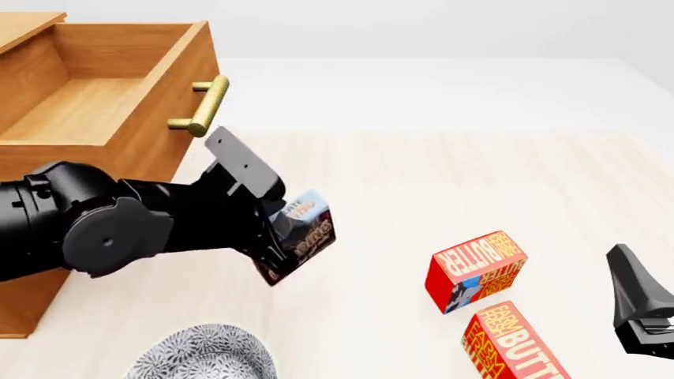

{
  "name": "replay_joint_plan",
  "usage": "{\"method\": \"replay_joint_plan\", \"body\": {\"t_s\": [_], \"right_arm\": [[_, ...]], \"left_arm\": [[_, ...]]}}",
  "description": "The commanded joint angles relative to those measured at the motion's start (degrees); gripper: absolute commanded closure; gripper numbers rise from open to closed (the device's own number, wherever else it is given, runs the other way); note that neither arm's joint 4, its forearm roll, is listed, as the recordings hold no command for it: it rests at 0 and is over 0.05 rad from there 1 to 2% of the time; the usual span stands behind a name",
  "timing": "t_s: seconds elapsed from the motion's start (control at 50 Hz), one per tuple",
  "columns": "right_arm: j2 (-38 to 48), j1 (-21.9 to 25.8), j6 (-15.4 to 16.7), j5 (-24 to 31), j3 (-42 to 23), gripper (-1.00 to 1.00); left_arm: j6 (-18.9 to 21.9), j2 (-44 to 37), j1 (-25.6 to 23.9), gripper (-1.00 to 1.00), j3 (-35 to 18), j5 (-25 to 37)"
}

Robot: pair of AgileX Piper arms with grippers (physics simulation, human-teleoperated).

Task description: Put the chocolate pudding in the top drawer of the cabinet and close it.

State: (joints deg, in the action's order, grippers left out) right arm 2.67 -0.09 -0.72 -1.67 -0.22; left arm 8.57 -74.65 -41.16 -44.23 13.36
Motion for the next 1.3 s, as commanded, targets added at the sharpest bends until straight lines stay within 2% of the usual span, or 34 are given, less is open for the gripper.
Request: {"method": "replay_joint_plan", "body": {"t_s": [0.02,0.06,0.08,0.12,0.34,0.36,0.42,0.44,0.68,0.84,1.04,1.3], "right_arm": [[-0.6,0.0,0.1,0.4,0.0,-1.00],[-0.6,0.0,0.1,0.4,0.0,-1.00],[-0.6,0.0,0.1,0.4,0.0,-1.00],[-0.6,0.0,0.1,0.4,0.0,-1.00],[-0.6,0.0,0.1,0.4,0.0,-1.00],[-0.6,0.0,0.1,0.4,0.0,-1.00],[-0.6,0.0,0.1,0.4,0.0,-1.00],[-0.6,0.0,0.1,0.4,0.0,-1.00],[-0.6,0.0,0.1,0.4,0.0,-1.00],[-0.6,0.0,0.1,0.4,0.0,-1.00],[-0.6,0.0,0.1,0.4,0.0,-1.00],[-0.6,0.0,0.1,0.4,0.0,-1.00]], "left_arm": [[1.7,4.7,-1.1,1.00,-0.5,3.7],[3.1,5.7,-0.7,1.00,-0.4,3.8],[2.2,5.5,-1.7,1.00,-1.0,4.3],[3.3,6.0,-2.1,1.00,-0.9,4.4],[2.6,8.2,-3.5,1.00,-4.1,8.1],[3.5,8.9,-3.3,1.00,-4.1,8.1],[2.8,9.1,-4.4,1.00,-4.8,8.7],[4.0,9.5,-3.9,1.00,-4.9,8.8],[4.2,11.0,-5.4,1.00,-9.0,11.7],[4.4,11.9,-5.2,1.00,-10.0,12.4],[4.8,14.2,-5.4,1.00,-14.1,15.7],[7.0,16.4,-4.6,1.00,-17.0,17.9]]}}
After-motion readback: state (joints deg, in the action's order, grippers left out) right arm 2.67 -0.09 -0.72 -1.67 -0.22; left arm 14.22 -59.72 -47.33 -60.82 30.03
